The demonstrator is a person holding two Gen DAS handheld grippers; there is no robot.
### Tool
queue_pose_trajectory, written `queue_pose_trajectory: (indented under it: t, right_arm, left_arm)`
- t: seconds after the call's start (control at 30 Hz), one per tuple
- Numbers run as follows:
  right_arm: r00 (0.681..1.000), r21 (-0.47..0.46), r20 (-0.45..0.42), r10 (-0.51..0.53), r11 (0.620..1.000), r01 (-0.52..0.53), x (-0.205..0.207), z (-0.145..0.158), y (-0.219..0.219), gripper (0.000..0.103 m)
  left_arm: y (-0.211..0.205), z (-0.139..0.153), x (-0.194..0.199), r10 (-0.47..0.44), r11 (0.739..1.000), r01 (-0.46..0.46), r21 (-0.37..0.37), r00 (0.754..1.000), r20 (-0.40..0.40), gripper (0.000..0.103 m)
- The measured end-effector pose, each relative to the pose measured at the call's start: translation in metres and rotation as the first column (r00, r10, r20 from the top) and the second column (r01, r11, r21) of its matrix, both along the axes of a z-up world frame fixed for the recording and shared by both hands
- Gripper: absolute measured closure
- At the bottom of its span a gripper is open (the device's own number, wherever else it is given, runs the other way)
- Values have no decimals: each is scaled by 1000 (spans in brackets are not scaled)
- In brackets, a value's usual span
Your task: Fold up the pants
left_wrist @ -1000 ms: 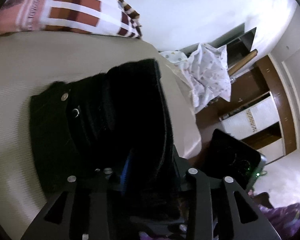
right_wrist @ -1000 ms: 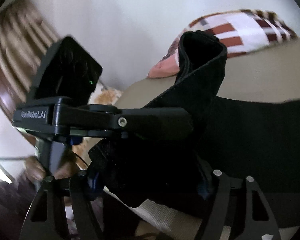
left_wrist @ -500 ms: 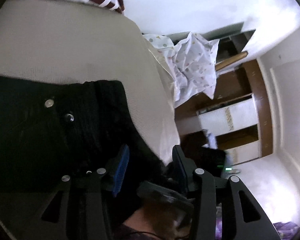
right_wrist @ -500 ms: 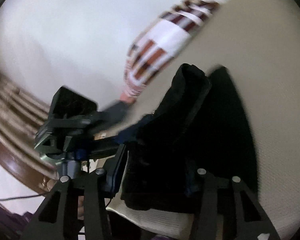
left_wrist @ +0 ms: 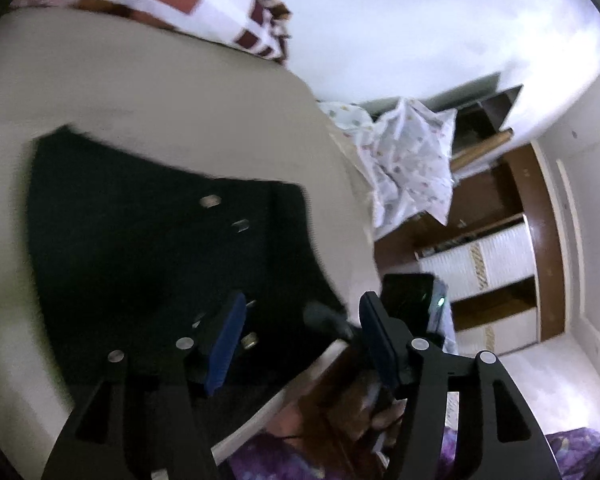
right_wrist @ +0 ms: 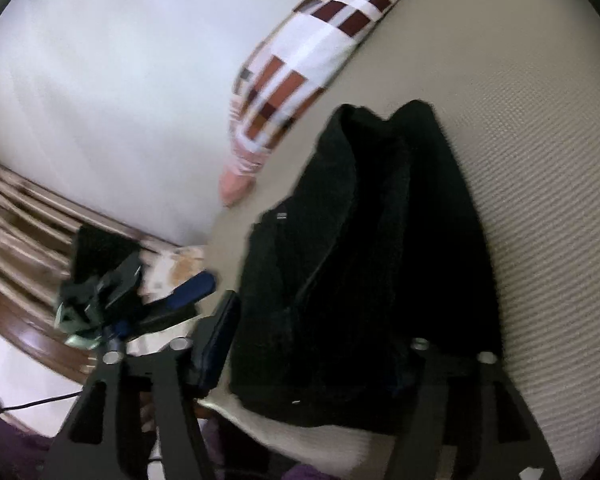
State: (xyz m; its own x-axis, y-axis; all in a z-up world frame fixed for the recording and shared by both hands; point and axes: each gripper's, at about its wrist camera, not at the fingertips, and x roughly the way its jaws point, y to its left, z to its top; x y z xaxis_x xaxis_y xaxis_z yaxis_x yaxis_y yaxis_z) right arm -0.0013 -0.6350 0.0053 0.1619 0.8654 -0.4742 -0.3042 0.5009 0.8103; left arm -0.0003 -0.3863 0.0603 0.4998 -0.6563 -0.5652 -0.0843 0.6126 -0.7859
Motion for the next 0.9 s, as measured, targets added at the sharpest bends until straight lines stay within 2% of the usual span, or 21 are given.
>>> queue_pose_trajectory:
  t: [0.03, 0.13, 0.23, 0.33, 0.47, 0.57, 0.67, 0.73, 0.8, 0.9]
  right_arm:
    - [1000, -17, -14, -11, 1000, 10, 2, -3, -1, 73]
    - [996, 59, -83, -41, 997, 46, 5, -10, -13, 76]
    - [991, 143, -118, -63, 987, 80, 6, -6, -25, 77]
    - [989, 173, -105, -108, 977, 125, 14, -4, -42, 77]
    - [975, 185, -186, -122, 970, 157, 15, -38, -64, 77]
    - [974, 218, -190, -126, 962, 166, 12, -50, -69, 79]
    - [970, 261, -212, -119, 950, 173, 9, -49, -77, 71]
    - [959, 274, -230, -167, 934, 229, 11, -46, -95, 64]
    - [943, 289, -226, -243, 908, 303, 11, -36, -124, 64]
    - [946, 386, -230, -230, 870, 306, -3, -16, -147, 64]
  left_arm:
    - [2, -2, -5, 11, 1000, -11, 17, 1000, -3, 43]
    - [7, -8, -21, 40, 995, -38, 95, 999, -20, 43]
    - [13, -17, -33, 62, 996, -58, 73, 997, -40, 43]
    - [12, -25, -35, 65, 994, -61, 88, 997, -44, 42]
    - [9, -46, -33, 55, 996, -49, 77, 995, -80, 42]
    - [9, -54, -34, 63, 997, -58, 56, 995, -78, 42]
    - [10, -55, -34, 67, 997, -63, 55, 994, -81, 42]
    - [11, -53, -36, 71, 996, -67, 56, 994, -79, 42]
    - [13, -48, -38, 82, 995, -77, 65, 994, -67, 42]
    - [12, -39, -39, 91, 993, -87, 76, 995, -50, 42]
